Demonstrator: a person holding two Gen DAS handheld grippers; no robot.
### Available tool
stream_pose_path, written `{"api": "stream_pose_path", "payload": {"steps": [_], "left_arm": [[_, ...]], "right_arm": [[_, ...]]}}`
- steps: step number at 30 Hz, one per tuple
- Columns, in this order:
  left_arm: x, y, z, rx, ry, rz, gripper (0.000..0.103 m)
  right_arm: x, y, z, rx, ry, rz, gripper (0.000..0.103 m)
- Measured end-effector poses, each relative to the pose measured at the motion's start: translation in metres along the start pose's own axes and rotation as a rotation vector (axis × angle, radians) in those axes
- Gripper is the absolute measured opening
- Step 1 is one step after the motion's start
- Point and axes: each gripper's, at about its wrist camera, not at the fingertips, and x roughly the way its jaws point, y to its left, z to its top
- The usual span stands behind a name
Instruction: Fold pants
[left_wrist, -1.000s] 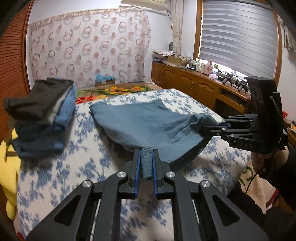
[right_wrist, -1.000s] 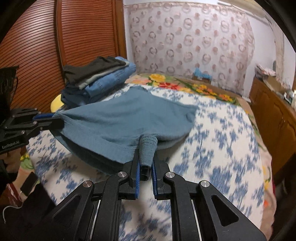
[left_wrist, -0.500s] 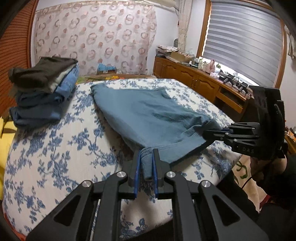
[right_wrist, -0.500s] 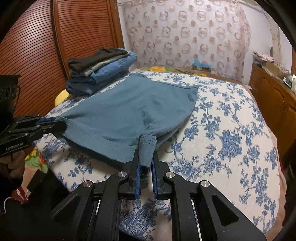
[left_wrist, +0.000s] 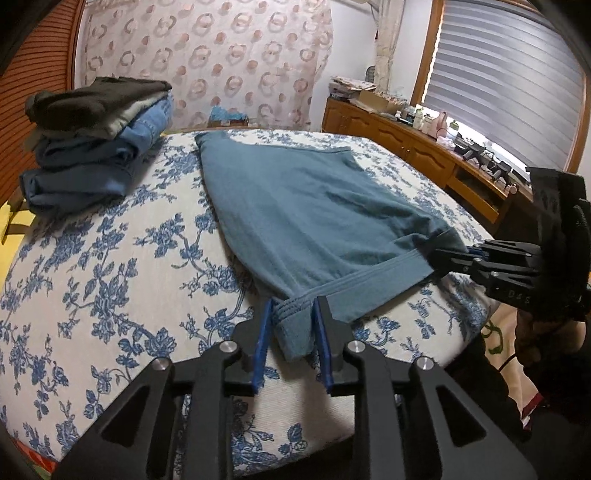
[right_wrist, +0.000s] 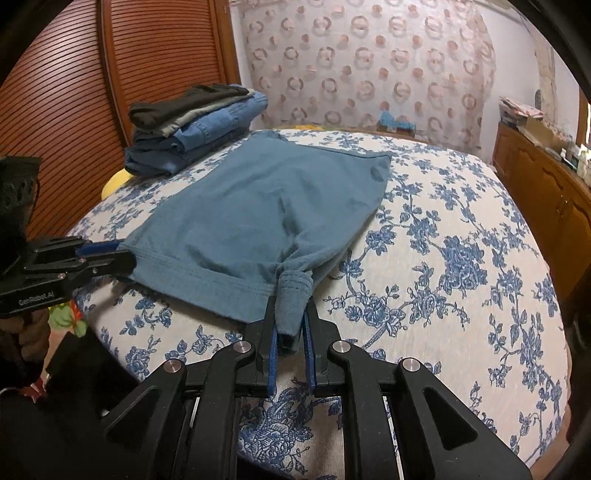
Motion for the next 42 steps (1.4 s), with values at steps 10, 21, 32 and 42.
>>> {"api": "stream_pose_path", "payload": {"steps": [10, 21, 32, 42], "left_arm": [[0.005, 0.002, -0.003, -0.005, -0.004, 0.002, 0.025], [-0.014, 0.000, 0.006, -0.021, -0.050, -0.070, 0.010], [-0.047, -0.002, 0.033, 0.009, -0.138, -0.078, 0.010], [-0.079, -0.012, 0.057, 0.054, -0.213, -0.092, 0.010]], "right_arm": [[0.002, -0.010, 0.001, 0.066, 0.006, 0.003, 0.022], [-0.007, -0.007, 0.005, 0.069, -0.009, 0.065, 0.008], [-0.042, 0.002, 0.024, 0.043, -0.093, 0.096, 0.008], [-0.079, 0.008, 0.043, 0.024, -0.183, 0.089, 0.008]]}}
